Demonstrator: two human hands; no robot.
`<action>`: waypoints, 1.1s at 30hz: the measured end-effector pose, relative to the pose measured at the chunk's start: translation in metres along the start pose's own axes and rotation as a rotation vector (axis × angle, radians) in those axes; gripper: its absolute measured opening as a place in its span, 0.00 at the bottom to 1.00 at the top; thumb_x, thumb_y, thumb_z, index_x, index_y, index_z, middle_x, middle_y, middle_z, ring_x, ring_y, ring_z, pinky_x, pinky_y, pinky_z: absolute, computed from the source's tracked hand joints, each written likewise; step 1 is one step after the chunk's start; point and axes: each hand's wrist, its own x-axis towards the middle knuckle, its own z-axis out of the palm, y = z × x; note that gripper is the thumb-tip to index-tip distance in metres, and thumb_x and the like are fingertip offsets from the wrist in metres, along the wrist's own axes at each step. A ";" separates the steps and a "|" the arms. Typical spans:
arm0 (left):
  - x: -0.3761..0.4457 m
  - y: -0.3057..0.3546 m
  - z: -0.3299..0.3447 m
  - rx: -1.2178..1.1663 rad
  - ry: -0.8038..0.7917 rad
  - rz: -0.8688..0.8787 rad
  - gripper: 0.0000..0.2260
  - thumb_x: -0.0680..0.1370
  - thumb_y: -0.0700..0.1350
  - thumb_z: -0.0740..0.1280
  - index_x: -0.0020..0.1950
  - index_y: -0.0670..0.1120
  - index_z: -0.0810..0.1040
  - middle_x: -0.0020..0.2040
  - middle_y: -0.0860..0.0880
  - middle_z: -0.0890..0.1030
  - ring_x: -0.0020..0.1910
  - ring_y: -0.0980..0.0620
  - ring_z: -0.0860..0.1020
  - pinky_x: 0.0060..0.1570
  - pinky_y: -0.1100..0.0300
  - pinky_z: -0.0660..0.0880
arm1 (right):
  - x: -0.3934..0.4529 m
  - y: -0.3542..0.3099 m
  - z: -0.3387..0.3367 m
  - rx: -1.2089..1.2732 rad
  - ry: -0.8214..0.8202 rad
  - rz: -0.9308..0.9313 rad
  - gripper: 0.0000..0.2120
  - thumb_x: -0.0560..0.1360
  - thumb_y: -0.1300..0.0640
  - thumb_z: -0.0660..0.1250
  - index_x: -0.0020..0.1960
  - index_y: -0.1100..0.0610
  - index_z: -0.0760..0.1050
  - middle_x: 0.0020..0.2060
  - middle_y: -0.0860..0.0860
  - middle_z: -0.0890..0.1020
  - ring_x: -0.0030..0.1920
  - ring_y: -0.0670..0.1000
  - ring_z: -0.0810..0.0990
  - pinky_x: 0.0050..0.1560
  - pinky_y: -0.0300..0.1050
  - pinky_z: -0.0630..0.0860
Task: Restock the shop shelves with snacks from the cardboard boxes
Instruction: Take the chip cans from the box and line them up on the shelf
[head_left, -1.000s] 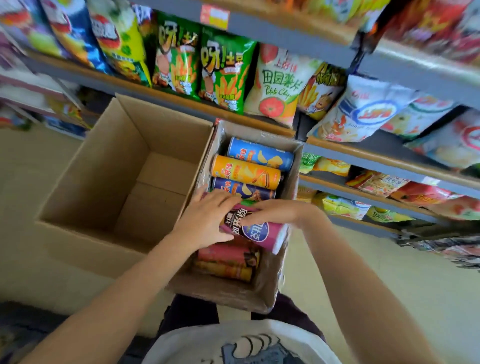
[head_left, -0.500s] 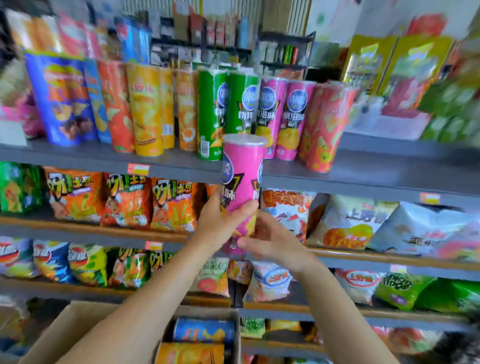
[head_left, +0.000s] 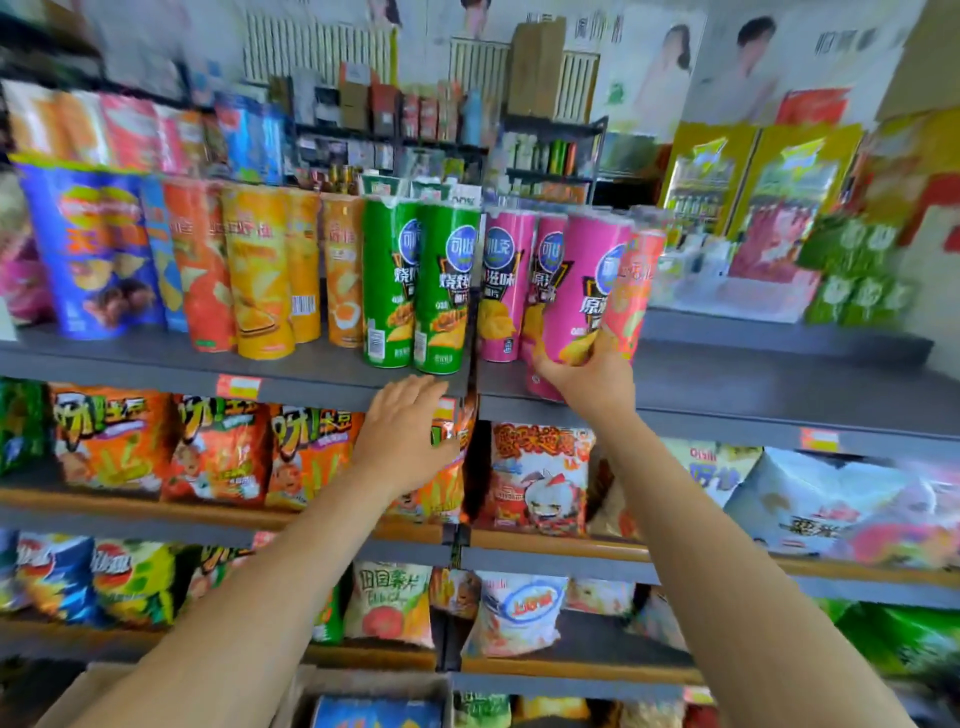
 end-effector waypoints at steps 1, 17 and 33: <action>0.002 -0.001 0.000 -0.015 0.015 0.000 0.32 0.79 0.57 0.66 0.79 0.49 0.61 0.80 0.49 0.61 0.79 0.48 0.57 0.77 0.52 0.48 | 0.005 0.004 0.007 -0.058 -0.011 0.021 0.27 0.66 0.37 0.76 0.49 0.57 0.74 0.42 0.51 0.81 0.43 0.52 0.80 0.46 0.47 0.77; -0.022 0.000 0.008 -0.088 0.145 0.059 0.27 0.78 0.48 0.67 0.77 0.47 0.66 0.78 0.46 0.63 0.78 0.45 0.58 0.77 0.49 0.55 | -0.038 -0.016 0.033 0.044 0.149 -0.152 0.15 0.74 0.58 0.72 0.53 0.64 0.70 0.53 0.59 0.73 0.49 0.59 0.75 0.45 0.46 0.68; -0.366 -0.189 0.231 0.020 -0.444 -0.677 0.34 0.71 0.44 0.74 0.75 0.40 0.67 0.72 0.36 0.69 0.70 0.36 0.68 0.65 0.42 0.68 | -0.363 0.225 0.248 -0.603 -1.242 0.152 0.14 0.78 0.54 0.66 0.60 0.59 0.71 0.59 0.58 0.74 0.62 0.60 0.73 0.60 0.54 0.74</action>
